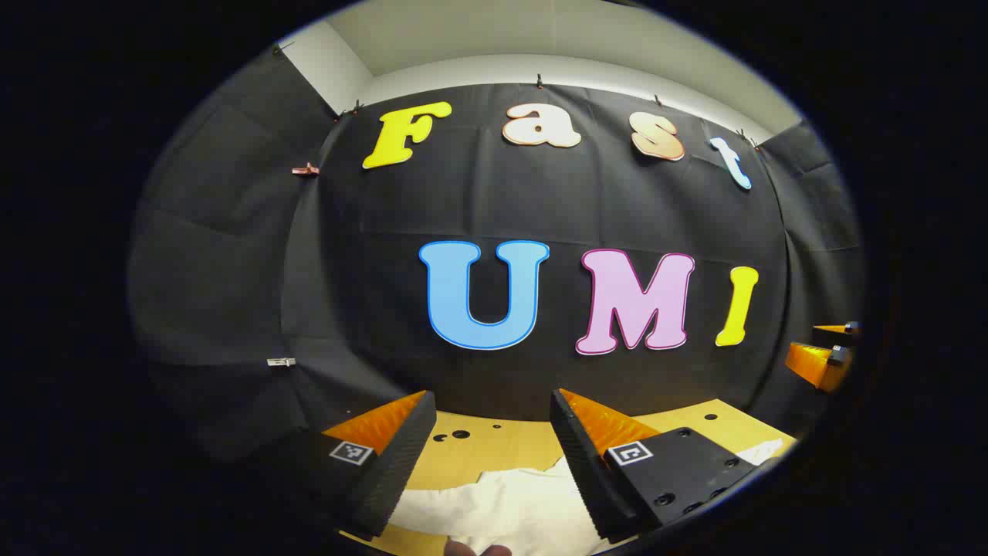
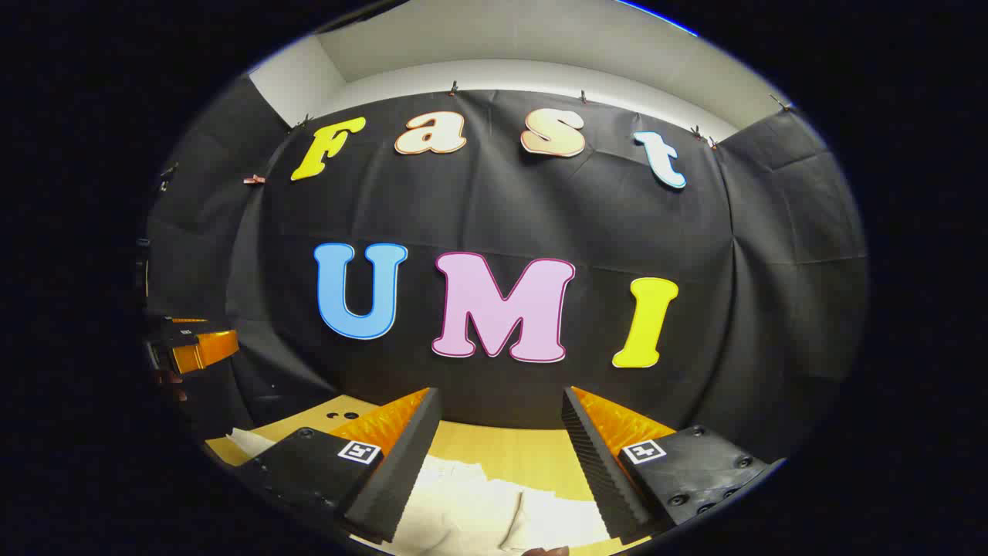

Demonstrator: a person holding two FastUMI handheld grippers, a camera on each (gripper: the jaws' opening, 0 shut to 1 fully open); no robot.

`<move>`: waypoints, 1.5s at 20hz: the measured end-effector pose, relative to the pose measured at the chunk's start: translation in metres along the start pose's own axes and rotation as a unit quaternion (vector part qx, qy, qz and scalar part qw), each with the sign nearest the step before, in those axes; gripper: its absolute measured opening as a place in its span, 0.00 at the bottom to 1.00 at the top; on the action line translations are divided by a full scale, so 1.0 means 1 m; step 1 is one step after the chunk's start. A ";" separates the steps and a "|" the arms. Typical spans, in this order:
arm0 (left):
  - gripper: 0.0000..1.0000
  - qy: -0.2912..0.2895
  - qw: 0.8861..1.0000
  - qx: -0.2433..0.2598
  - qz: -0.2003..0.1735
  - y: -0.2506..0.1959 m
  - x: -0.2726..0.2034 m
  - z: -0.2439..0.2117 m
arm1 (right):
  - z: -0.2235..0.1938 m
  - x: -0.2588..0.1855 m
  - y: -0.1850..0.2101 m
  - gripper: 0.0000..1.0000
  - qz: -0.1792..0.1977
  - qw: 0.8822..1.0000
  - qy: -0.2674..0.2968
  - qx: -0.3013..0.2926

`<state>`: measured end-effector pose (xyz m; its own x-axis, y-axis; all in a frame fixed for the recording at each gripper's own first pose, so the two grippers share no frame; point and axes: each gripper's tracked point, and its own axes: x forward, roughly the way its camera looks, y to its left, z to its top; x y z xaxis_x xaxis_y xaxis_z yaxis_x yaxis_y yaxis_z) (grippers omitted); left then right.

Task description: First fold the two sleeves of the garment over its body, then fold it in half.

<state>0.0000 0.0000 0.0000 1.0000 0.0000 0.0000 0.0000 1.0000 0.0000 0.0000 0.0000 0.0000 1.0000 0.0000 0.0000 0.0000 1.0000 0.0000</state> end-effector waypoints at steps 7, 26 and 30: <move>0.94 0.017 0.999 0.015 -0.024 -0.017 0.007 -0.012 | -0.012 0.001 -0.023 0.97 -0.030 0.999 0.016 0.022; 0.95 0.076 0.996 0.046 -0.026 -0.116 -0.001 -0.049 | -0.169 -0.016 -0.248 0.97 -0.158 0.974 0.164 0.002; 0.94 0.091 0.994 0.062 -0.017 -0.143 -0.004 -0.057 | -0.227 -0.012 -0.302 0.98 -0.167 0.964 0.206 -0.008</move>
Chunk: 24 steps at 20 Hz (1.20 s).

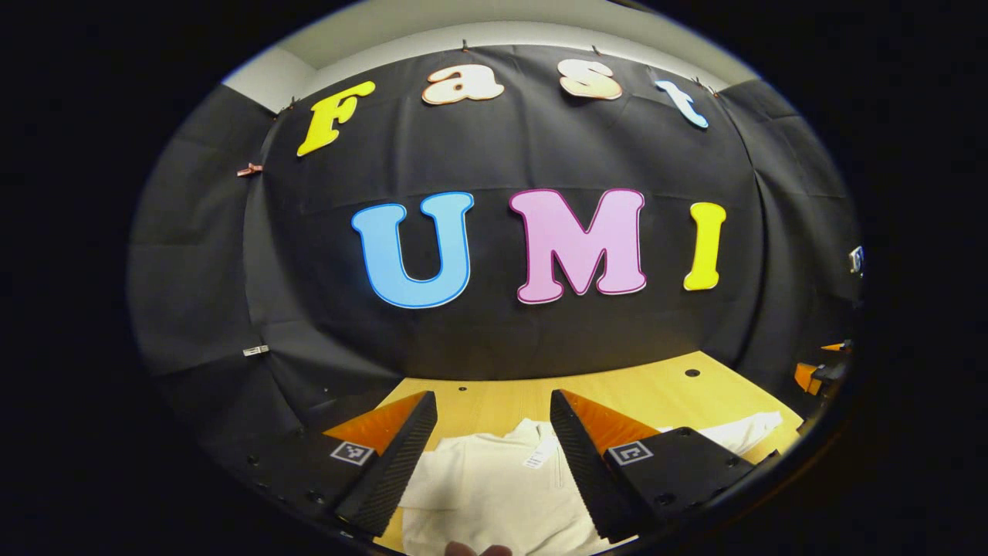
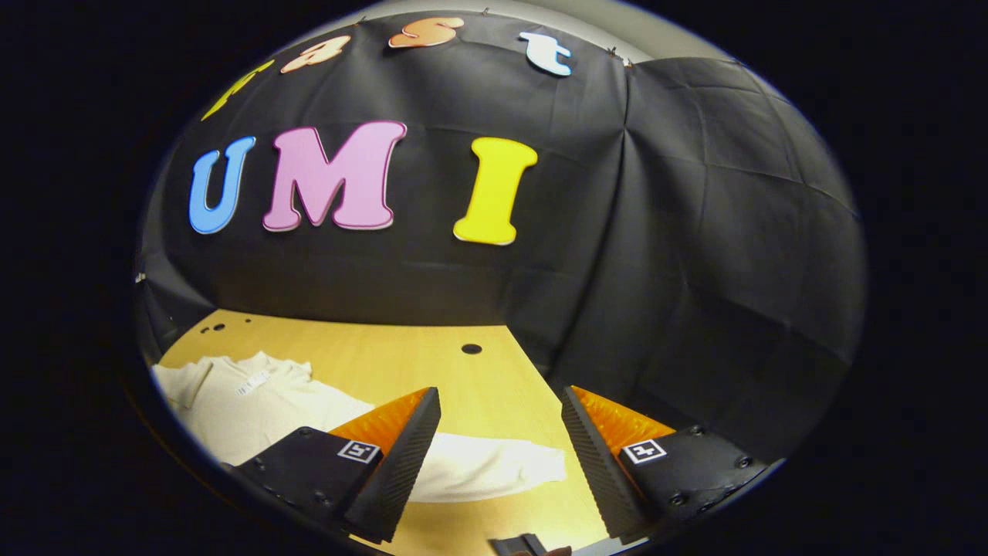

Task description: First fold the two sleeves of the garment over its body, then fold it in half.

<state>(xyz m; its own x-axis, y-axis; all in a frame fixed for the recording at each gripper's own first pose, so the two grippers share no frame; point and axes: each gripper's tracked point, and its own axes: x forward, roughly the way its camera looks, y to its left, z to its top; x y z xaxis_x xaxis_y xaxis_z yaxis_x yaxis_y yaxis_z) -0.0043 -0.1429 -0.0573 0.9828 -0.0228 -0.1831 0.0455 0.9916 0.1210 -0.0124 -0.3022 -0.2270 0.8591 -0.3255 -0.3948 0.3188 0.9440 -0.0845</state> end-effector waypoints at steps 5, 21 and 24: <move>0.95 0.017 1.000 0.003 0.017 -0.029 -0.002 -0.006 | -0.071 0.054 -0.034 0.98 -0.004 0.997 0.074 0.028; 0.95 0.049 0.996 0.022 0.065 -0.055 -0.019 -0.023 | -0.211 0.115 -0.043 0.98 0.040 0.972 0.232 0.016; 0.95 0.047 0.996 0.021 0.074 -0.055 -0.022 -0.021 | -0.212 0.118 -0.043 0.98 0.046 0.968 0.242 0.042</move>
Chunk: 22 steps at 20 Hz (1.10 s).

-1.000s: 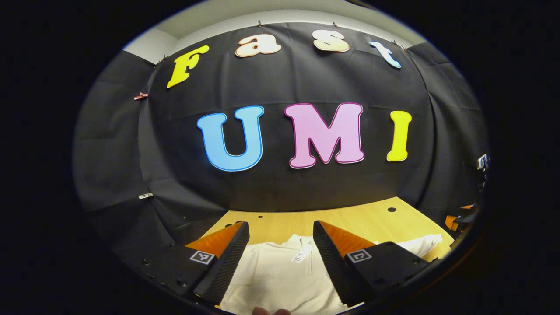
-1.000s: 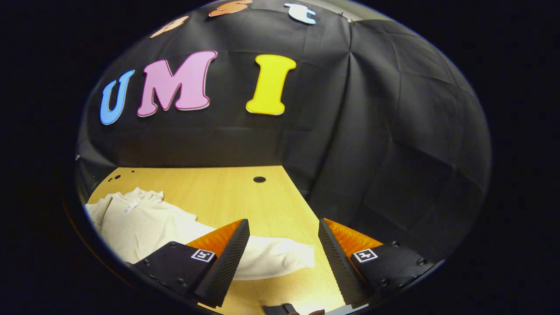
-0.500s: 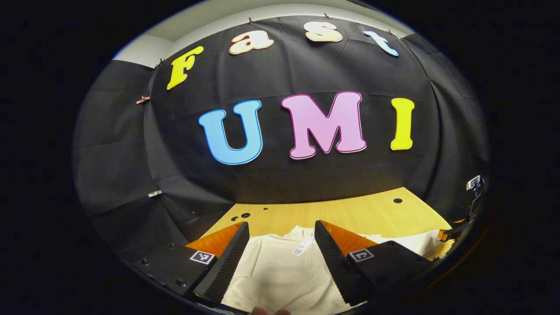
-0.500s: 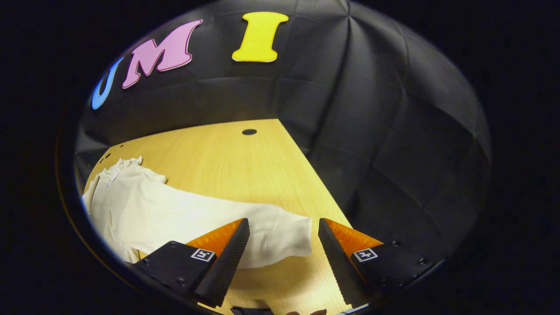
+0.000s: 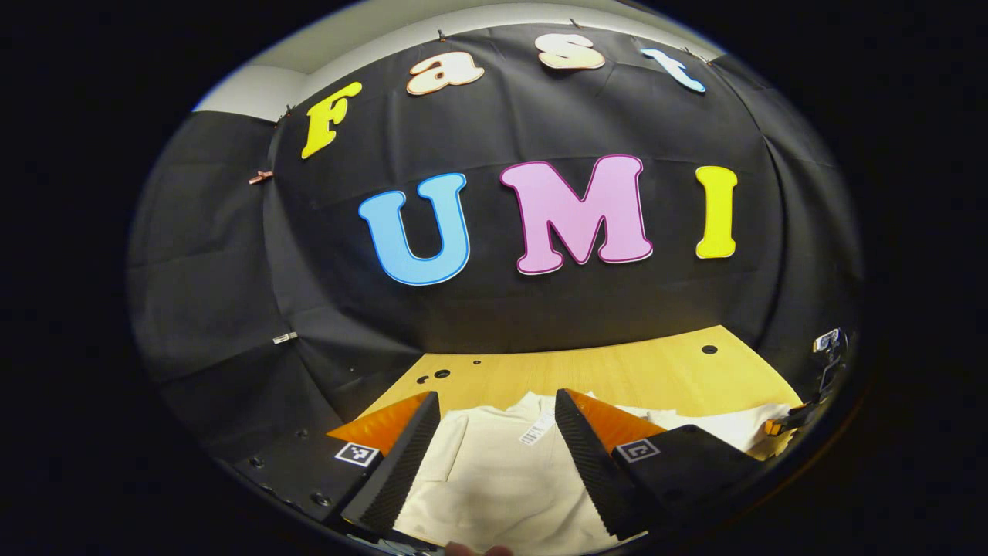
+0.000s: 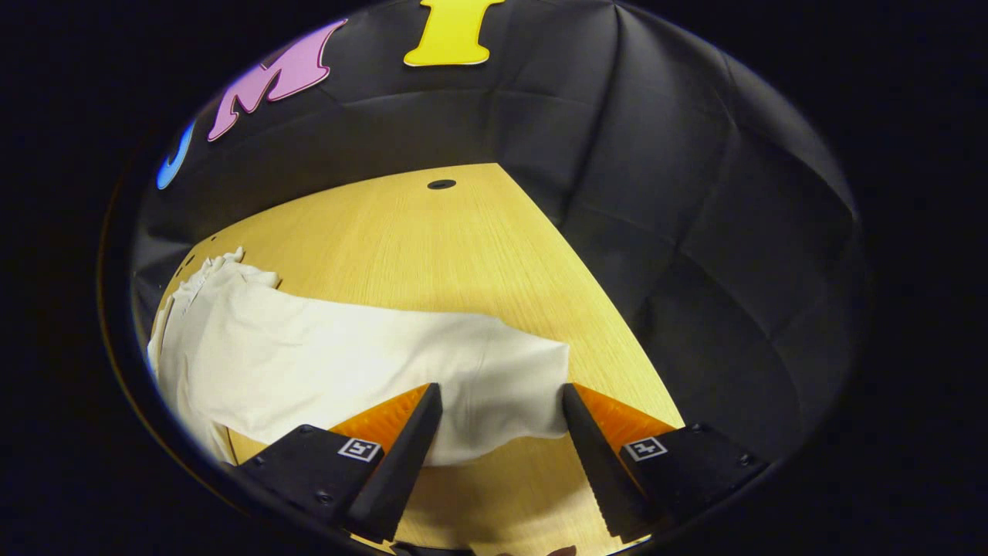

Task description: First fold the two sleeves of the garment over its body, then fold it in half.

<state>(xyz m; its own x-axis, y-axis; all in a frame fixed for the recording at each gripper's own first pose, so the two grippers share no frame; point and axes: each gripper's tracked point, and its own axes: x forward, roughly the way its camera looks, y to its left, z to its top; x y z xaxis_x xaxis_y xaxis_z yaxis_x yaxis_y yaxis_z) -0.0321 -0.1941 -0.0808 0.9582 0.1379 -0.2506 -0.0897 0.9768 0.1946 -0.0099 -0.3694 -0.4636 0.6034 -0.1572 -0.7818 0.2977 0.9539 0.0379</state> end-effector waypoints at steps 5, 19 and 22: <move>0.95 0.012 1.000 -0.004 0.012 0.001 -0.002 -0.009 | -0.002 -0.001 0.013 0.71 0.024 1.000 0.005 -0.014; 0.96 -0.001 0.999 0.004 -0.038 0.034 0.023 -0.008 | 0.042 -0.051 0.034 0.15 0.001 0.998 -0.054 0.037; 0.96 -0.004 0.999 -0.002 -0.053 0.055 0.034 -0.010 | 0.038 -0.077 0.050 0.15 -0.016 0.997 -0.064 0.051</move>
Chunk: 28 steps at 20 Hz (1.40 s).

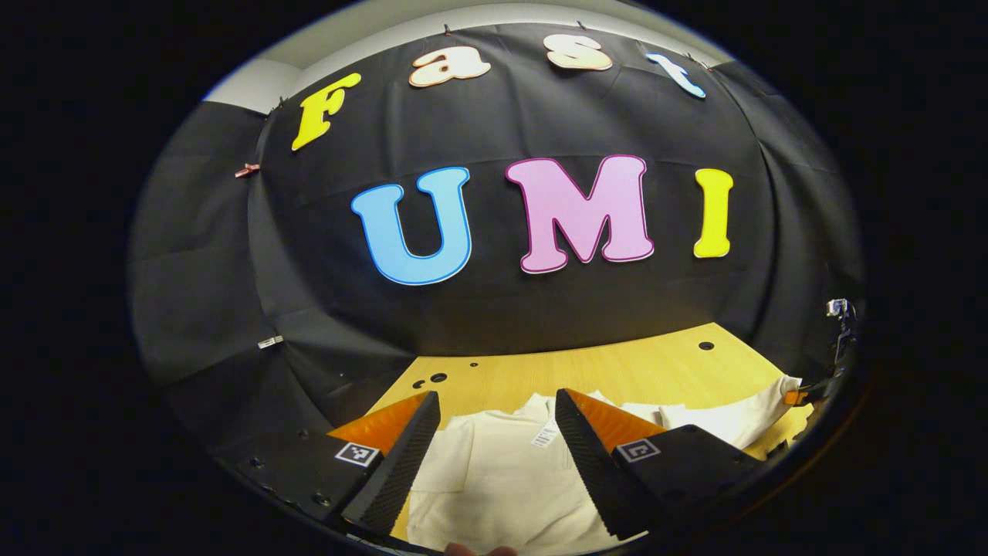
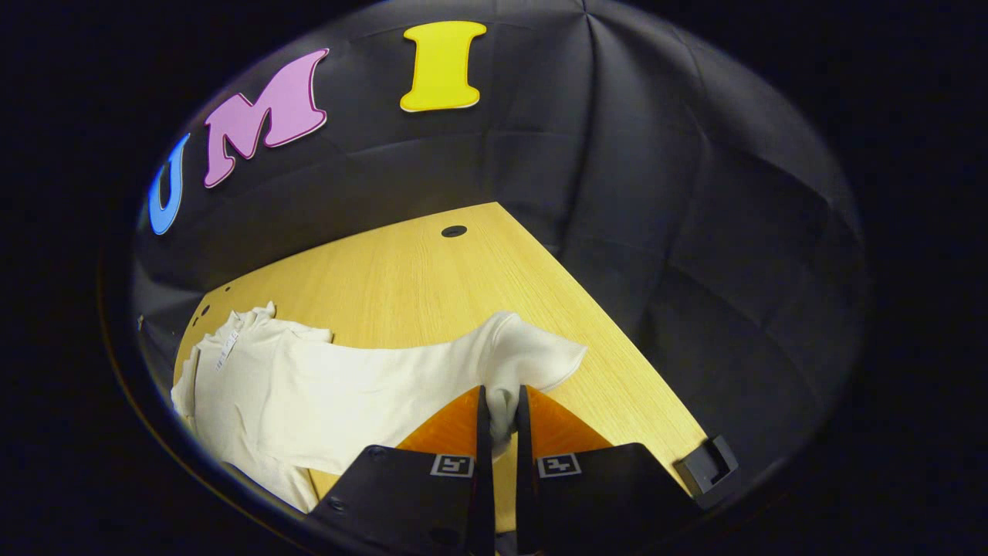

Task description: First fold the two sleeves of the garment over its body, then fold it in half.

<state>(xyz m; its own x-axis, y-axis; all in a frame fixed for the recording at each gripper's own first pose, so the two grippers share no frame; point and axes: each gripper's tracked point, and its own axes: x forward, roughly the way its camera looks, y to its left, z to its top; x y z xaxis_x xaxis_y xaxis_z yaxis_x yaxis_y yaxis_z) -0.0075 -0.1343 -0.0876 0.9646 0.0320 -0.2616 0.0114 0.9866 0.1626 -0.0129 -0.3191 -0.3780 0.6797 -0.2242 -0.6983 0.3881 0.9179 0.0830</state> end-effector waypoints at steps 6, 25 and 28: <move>0.96 0.002 1.000 -0.018 -0.024 0.049 0.020 -0.009 | -0.003 -0.058 0.061 0.15 0.006 1.000 -0.018 0.003; 0.95 0.023 0.999 -0.043 -0.012 0.203 0.037 -0.064 | -0.007 -0.074 0.341 0.15 0.106 0.994 -0.030 -0.027; 0.95 0.031 0.998 -0.048 -0.004 0.217 0.041 -0.072 | -0.029 -0.064 0.375 0.15 0.118 0.992 -0.012 -0.044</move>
<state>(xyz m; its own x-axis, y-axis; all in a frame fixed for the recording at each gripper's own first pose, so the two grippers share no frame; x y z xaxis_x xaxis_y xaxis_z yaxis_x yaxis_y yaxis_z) 0.0155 0.0931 -0.1317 0.9464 0.0313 -0.3215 -0.0098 0.9976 0.0685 0.0712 0.0492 -0.3233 0.7606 -0.0066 -0.6492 0.1606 0.9708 0.1784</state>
